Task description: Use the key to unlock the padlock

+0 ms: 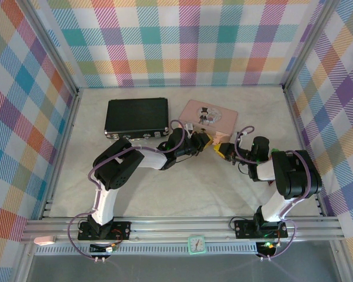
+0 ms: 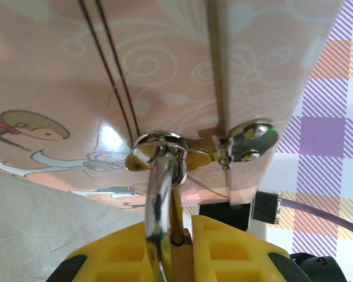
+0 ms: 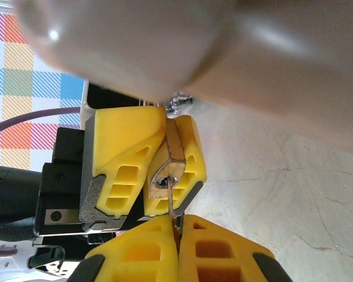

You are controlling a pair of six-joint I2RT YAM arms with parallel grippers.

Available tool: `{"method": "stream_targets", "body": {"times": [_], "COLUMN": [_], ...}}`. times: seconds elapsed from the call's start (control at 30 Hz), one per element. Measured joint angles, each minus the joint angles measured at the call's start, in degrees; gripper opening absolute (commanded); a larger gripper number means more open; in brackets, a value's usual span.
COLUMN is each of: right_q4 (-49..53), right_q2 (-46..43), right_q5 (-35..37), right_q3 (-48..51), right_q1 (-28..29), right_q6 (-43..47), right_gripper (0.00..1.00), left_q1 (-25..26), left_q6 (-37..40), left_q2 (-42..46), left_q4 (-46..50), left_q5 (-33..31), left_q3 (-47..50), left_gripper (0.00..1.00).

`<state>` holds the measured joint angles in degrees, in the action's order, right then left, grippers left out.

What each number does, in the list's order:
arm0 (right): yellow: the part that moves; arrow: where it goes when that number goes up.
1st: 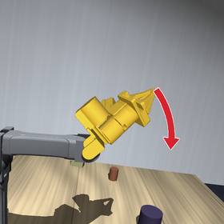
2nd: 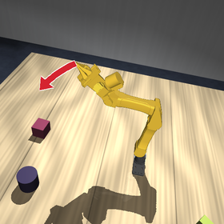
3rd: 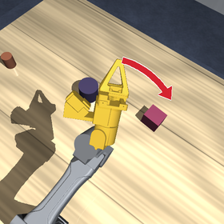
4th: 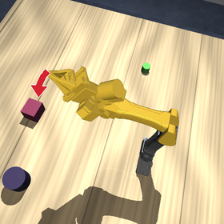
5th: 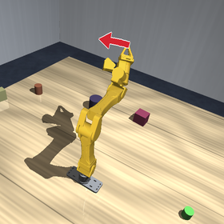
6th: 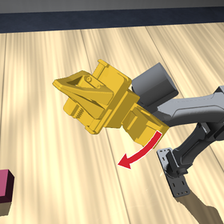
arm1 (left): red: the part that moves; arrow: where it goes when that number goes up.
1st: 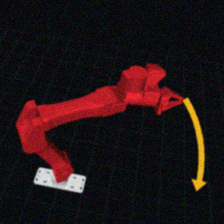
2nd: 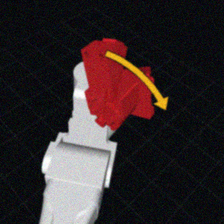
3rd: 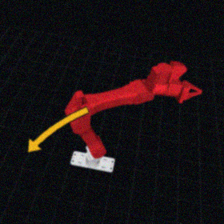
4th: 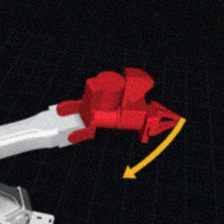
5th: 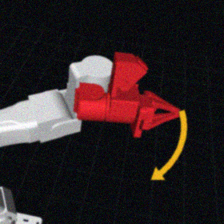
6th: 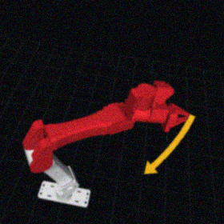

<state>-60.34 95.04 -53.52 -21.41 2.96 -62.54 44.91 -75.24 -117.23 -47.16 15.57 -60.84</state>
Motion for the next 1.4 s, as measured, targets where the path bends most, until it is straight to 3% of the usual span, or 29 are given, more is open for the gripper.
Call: {"method": "stream_targets", "body": {"times": [0.7, 1.4], "right_q4": [1.0, 24.7], "right_q2": [-0.2, -13.5], "right_q5": [0.0, 7.4], "right_q3": [-2.0, -5.0], "right_q1": [1.2, 3.0], "right_q6": [-1.7, 3.6], "right_gripper": [0.0, 0.0], "left_q1": [-0.1, -0.4], "left_q6": [0.8, -1.2], "left_q2": [0.0, 0.7], "left_q4": [-2.2, -9.7], "left_q5": [-0.1, 1.5], "left_q3": [0.0, 2.6], "left_gripper": [0.0, 0.0]}}
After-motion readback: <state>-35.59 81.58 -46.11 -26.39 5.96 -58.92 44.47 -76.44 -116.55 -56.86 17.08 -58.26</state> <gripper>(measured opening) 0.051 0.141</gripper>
